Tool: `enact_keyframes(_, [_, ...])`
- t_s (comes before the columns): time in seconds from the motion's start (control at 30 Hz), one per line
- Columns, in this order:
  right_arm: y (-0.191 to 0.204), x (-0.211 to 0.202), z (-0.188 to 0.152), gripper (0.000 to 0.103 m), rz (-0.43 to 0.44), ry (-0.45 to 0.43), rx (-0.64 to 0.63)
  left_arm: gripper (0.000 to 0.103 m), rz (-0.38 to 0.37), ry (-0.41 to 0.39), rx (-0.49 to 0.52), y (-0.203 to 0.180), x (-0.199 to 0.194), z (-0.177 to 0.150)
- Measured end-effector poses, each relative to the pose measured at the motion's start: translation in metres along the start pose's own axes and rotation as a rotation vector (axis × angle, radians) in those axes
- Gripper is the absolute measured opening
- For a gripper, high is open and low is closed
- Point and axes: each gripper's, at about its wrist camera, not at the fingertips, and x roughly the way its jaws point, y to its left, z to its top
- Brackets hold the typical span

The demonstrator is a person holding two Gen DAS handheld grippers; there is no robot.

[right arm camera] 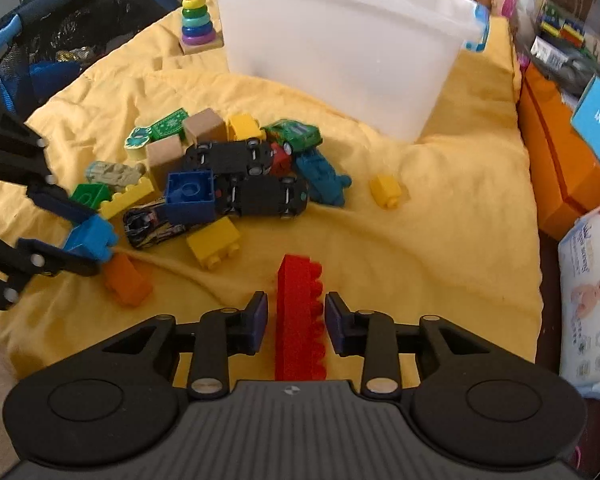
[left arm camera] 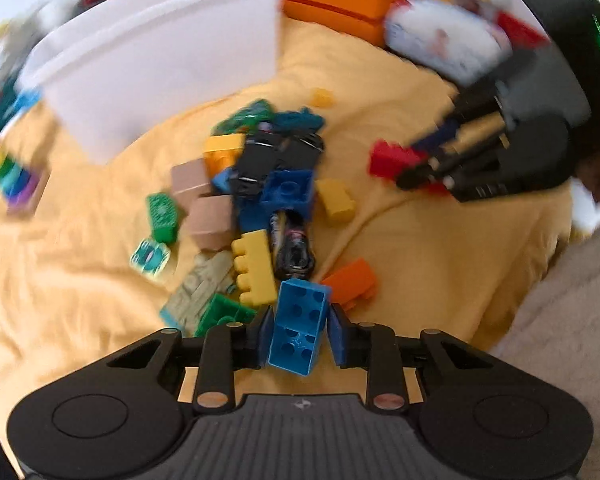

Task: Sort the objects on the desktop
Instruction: 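Carry the blue and red bricks over the white bin, then open both tools to drop the bricks into the bin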

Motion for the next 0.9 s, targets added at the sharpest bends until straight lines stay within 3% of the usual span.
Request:
enact_keyframes(0.03, [0.001, 0.0, 0.0, 0.025, 0.003, 0.01, -0.008, 0.033, -0.012, -0.021, -0.05, 0.006, -0.007, 0.001])
enact_keyframes(0.13, [0.0, -0.012, 0.002, 0.025, 0.017, -0.033, -0.018, 0.033, -0.023, -0.097, -0.144, 0.023, -0.03, 0.013])
enact_keyframes(0.27, [-0.01, -0.032, 0.024, 0.025, 0.014, -0.116, -0.005, 0.033, 0.044, -0.227, -0.173, 0.043, -0.057, 0.047])
enact_keyframes(0.47, [-0.025, -0.066, 0.101, 0.025, -0.045, -0.319, -0.026, 0.033, 0.203, -0.389, -0.153, 0.082, -0.084, 0.129])
enact_keyframes(0.57, [-0.036, -0.07, 0.143, 0.025, -0.078, -0.375, -0.02, 0.033, 0.256, -0.44, -0.175, 0.103, -0.082, 0.171])
enact_keyframes(0.67, [-0.045, -0.058, 0.179, 0.025, -0.129, -0.389, -0.008, 0.033, 0.302, -0.424, -0.22, 0.123, -0.058, 0.203])
enact_keyframes(0.77, [-0.055, -0.032, 0.204, 0.025, -0.143, -0.35, 0.044, 0.033, 0.333, -0.343, -0.25, 0.134, -0.015, 0.224])
enact_keyframes(0.9, [-0.06, 0.002, 0.215, 0.025, -0.148, -0.274, 0.086, 0.034, 0.381, -0.231, -0.272, 0.14, 0.03, 0.228])
